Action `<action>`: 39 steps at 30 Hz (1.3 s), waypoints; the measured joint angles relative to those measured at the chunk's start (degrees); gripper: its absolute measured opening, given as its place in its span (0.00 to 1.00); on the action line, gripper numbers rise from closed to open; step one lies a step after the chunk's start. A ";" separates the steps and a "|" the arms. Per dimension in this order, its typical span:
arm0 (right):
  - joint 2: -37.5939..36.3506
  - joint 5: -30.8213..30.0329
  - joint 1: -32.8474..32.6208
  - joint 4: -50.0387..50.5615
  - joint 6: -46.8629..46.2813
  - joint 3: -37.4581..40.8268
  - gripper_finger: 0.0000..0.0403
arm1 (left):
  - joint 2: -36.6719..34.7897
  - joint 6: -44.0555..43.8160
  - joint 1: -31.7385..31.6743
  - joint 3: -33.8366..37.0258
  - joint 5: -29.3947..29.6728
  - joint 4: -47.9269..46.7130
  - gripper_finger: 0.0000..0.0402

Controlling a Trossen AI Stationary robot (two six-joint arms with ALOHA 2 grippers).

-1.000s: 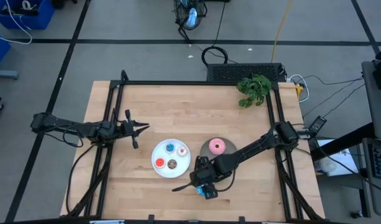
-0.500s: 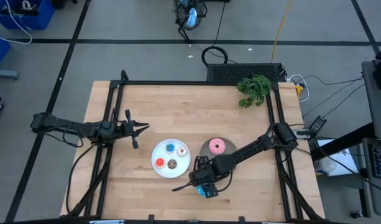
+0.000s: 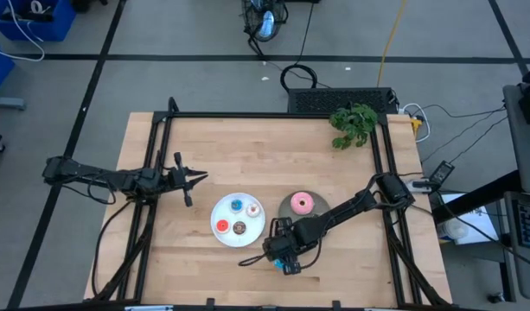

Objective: Pick & Place donuts
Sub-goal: Put the large blue donut on the gray plate

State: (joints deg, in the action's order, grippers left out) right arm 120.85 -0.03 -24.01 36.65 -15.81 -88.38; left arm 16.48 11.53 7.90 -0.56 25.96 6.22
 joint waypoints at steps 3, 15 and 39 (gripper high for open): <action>-1.77 0.35 0.38 0.54 -1.53 0.16 0.29 | -0.01 0.00 0.00 0.00 0.01 -0.37 0.10; -14.51 3.30 1.86 3.07 -6.60 0.05 0.03 | 0.00 0.00 0.00 -0.02 0.02 -0.55 0.10; -30.15 2.88 6.05 21.45 -18.03 -0.04 0.02 | 0.01 0.02 0.00 -0.02 0.02 -1.21 0.10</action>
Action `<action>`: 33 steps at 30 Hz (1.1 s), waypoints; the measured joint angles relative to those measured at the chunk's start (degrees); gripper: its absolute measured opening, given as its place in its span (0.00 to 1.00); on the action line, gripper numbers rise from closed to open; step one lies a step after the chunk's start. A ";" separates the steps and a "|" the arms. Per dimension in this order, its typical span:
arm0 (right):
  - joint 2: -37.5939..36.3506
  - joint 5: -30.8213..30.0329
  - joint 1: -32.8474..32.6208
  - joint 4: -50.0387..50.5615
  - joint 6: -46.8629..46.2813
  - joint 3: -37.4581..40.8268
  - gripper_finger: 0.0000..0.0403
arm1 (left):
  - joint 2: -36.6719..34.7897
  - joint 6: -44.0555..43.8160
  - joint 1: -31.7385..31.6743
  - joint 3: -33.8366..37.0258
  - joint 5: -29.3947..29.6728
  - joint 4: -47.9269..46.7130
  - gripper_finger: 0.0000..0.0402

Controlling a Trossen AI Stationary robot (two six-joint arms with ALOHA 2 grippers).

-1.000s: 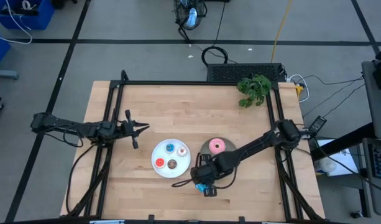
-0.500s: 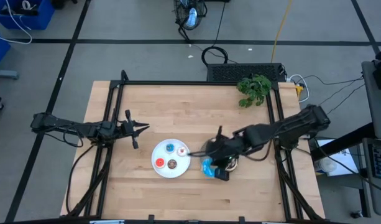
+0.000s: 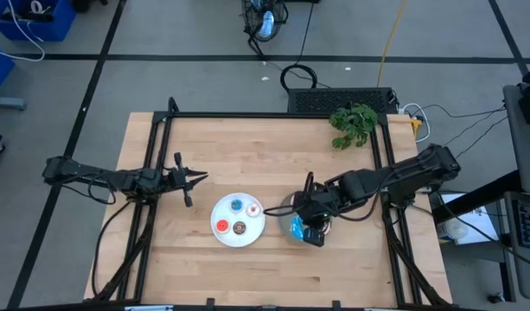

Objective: Pick & Place donuts
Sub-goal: Put the large blue donut on the gray plate

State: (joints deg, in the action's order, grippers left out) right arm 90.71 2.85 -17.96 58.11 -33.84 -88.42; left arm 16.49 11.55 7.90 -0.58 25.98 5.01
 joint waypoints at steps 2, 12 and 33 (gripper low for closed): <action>0.35 -0.07 0.00 0.19 0.04 0.00 0.02 | 0.00 0.00 0.00 -0.01 0.00 0.01 0.10; 8.90 -1.25 2.98 -1.36 5.41 -0.02 0.02 | -0.01 -0.70 0.00 -0.04 -0.02 -0.22 0.10; 22.13 1.89 6.24 -7.37 12.41 3.87 0.02 | 0.00 -0.04 0.00 -0.07 0.00 -0.46 0.10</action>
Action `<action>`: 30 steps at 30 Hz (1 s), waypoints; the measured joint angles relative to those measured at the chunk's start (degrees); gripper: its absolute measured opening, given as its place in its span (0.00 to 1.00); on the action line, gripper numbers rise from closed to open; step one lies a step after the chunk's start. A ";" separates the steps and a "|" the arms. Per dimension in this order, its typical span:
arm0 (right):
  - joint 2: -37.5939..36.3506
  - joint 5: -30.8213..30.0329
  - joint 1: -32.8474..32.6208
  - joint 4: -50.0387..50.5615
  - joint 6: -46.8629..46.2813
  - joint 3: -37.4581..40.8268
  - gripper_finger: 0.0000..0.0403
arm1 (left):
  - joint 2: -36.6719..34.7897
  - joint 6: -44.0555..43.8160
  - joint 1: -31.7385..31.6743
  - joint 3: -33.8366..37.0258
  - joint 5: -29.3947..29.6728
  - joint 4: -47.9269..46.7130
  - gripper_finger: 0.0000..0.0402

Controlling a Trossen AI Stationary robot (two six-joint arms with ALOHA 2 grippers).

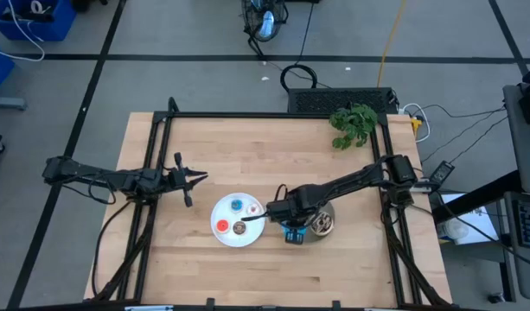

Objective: Pick & Place donuts
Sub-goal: Put the large blue donut on the gray plate

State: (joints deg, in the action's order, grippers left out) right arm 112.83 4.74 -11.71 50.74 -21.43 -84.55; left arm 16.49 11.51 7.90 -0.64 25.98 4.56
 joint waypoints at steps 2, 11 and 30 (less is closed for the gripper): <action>-0.74 -0.02 0.31 -0.81 -0.47 2.08 0.02 | 0.00 0.02 0.00 0.00 0.00 -0.08 0.10; -1.44 -0.01 0.83 -4.33 -2.73 6.32 0.05 | 0.00 0.02 0.00 -0.02 0.02 -0.35 0.10; -7.47 -1.68 1.15 -4.29 -1.86 6.97 0.31 | -0.01 0.03 0.00 -0.02 0.02 -0.44 0.10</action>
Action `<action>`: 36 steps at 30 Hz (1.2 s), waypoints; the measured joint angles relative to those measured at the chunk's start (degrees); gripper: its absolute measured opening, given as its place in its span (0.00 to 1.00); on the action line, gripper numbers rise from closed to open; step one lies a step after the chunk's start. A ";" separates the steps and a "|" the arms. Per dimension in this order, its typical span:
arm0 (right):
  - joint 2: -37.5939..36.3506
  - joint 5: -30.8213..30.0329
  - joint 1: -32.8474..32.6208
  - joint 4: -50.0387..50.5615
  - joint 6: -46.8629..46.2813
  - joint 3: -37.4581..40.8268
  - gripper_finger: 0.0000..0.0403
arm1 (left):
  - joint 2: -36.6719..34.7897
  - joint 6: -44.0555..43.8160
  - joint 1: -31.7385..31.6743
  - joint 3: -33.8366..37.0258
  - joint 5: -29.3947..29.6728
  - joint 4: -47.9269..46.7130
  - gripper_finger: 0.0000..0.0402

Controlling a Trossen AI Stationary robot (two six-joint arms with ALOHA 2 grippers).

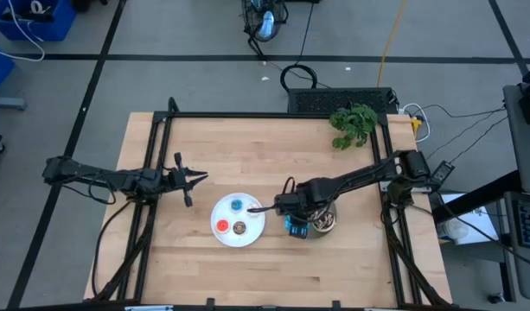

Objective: Pick & Place donuts
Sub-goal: Put the large blue donut on the gray plate, then return to Home Position

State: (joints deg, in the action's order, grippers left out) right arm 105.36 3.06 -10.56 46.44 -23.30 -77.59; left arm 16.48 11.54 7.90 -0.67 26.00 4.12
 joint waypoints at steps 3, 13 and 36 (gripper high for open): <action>0.07 0.05 -0.39 -0.61 1.47 1.93 0.37 | 0.00 0.01 0.00 0.00 0.00 0.00 0.10; -0.95 0.03 -0.36 3.03 -0.01 2.39 0.62 | 0.01 0.01 0.00 0.00 0.00 0.00 0.10; -41.66 -32.89 -14.46 -8.16 4.06 15.94 0.10 | -0.01 -1.80 0.00 0.11 3.70 5.86 0.10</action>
State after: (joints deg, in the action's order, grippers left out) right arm 63.70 -29.83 -25.02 38.29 -19.23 -61.65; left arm 16.47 9.74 7.90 -0.56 29.70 9.98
